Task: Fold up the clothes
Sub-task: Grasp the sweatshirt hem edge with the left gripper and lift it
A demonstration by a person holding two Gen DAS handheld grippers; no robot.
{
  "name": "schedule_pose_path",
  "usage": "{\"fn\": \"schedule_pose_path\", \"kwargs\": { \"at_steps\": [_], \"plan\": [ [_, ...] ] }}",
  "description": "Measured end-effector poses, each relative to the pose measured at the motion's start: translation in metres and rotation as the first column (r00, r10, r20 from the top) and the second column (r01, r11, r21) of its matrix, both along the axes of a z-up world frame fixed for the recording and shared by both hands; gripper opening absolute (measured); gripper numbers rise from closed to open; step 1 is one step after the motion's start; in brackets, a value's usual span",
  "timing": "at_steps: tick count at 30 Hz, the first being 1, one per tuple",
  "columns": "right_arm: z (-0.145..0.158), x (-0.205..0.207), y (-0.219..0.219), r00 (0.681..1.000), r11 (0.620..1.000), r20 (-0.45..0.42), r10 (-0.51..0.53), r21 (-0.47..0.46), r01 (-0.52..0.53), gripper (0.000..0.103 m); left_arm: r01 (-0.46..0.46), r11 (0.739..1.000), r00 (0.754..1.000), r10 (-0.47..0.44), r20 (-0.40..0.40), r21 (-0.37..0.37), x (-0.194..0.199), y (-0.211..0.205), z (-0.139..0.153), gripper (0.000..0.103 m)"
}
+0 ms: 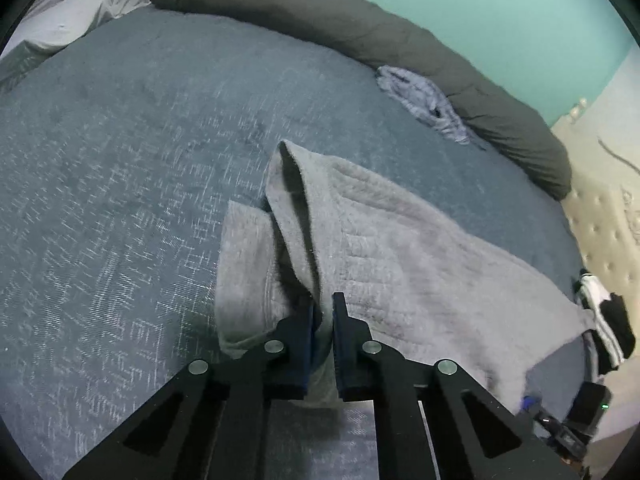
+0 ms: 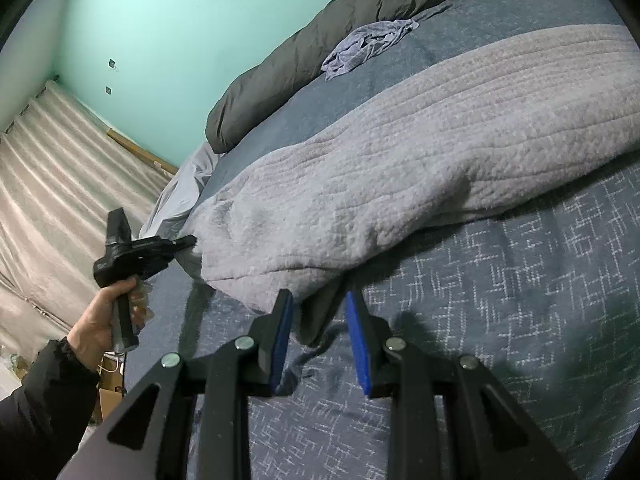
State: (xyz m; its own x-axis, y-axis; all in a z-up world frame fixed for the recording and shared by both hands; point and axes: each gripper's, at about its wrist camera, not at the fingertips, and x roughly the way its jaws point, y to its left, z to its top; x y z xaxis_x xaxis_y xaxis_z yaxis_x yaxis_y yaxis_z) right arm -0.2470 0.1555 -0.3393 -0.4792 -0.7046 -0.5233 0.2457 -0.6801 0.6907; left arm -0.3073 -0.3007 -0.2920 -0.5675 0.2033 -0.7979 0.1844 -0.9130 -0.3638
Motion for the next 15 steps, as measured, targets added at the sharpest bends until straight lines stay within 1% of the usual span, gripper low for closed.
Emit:
{"fn": "schedule_pose_path", "kwargs": {
  "at_steps": [10,12,15],
  "plan": [
    [-0.001,-0.002,0.004,1.0,1.0,0.015,-0.01,-0.022,0.011,0.028,-0.029,0.999,0.998,0.028,0.06,0.017,0.031,-0.032,-0.004,0.007],
    [-0.001,-0.002,0.004,1.0,1.0,0.016,-0.01,-0.022,0.01,0.028,-0.046,0.998,0.995,0.043,0.087,0.033,0.028,-0.038,-0.023,0.007],
    [0.0,-0.002,0.003,1.0,1.0,0.015,-0.008,-0.02,0.009,0.028,-0.063,0.997,0.993,0.059,0.104,0.041,0.027,-0.038,-0.032,0.008]
  ]
}}
